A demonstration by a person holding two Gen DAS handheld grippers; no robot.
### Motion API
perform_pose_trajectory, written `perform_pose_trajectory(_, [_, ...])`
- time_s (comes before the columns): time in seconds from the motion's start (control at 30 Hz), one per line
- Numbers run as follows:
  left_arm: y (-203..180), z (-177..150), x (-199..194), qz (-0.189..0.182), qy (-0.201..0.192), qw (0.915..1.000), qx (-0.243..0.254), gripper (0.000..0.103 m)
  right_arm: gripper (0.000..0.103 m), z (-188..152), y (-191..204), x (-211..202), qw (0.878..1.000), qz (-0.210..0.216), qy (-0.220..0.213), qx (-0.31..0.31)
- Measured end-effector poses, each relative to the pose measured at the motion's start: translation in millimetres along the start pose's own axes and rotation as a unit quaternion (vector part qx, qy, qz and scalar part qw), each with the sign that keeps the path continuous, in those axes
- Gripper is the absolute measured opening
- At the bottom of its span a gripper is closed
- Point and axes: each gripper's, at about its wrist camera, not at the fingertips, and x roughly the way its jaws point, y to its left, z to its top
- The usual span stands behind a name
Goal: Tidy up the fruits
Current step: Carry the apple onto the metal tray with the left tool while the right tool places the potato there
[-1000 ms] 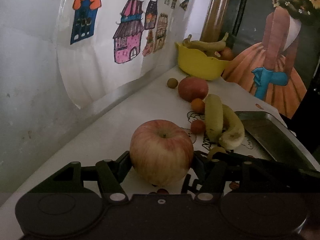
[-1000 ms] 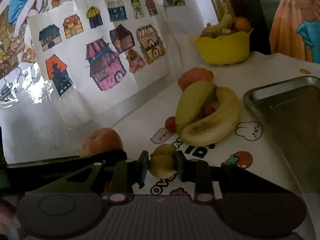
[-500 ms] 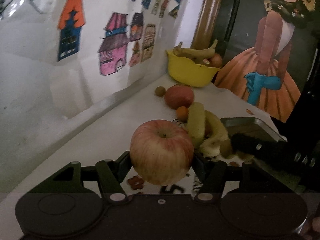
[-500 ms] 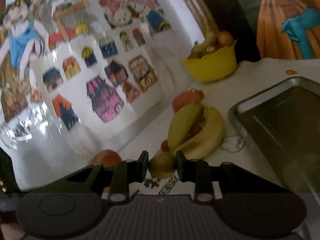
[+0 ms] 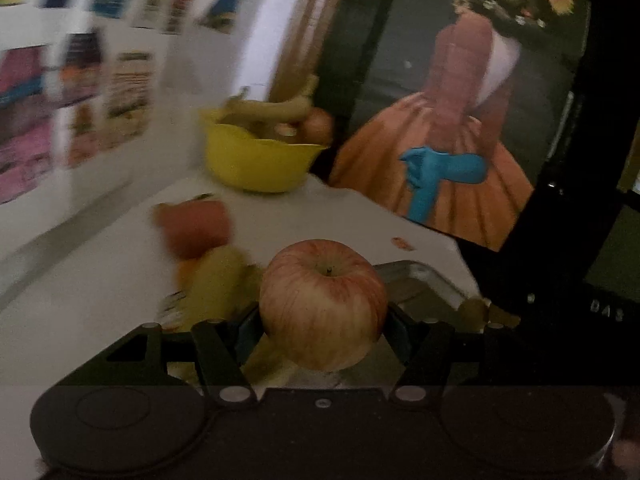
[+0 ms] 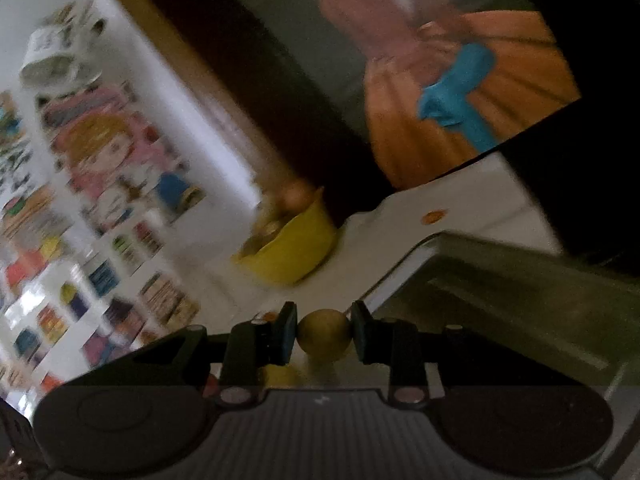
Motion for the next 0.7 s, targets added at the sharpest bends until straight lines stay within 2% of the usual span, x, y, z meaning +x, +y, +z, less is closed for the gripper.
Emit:
perform_pose_trajectory(0.13, [-18.2,6.7,34.1,-0.023,0.008,0.9996,0.016,0.066,0.033,5.6,-18.3,4.9,0.999,-0.037,-0.013,0.009])
perform_pose_trajectory(0.37, [-25.6,2.0,76.7,-0.025,0.043,0.9985,0.024,0.066,0.033,9.0,-39.5,13.7,0.997,-0.072,-0.007,0.028])
perform_pose_trajectory(0.53, [-20.1,-0.8,90.4,-0.027,0.067,0.9971,0.025,0.066,0.033,6.4,-42.5,21.2,0.996,-0.080,0.012,0.030])
perform_pose_trajectory(0.7, [-21.9,-3.1,91.8,-0.023,0.064,0.9968,0.041,0.066,0.033,4.3,-40.8,23.6,0.996,-0.088,0.020,0.026])
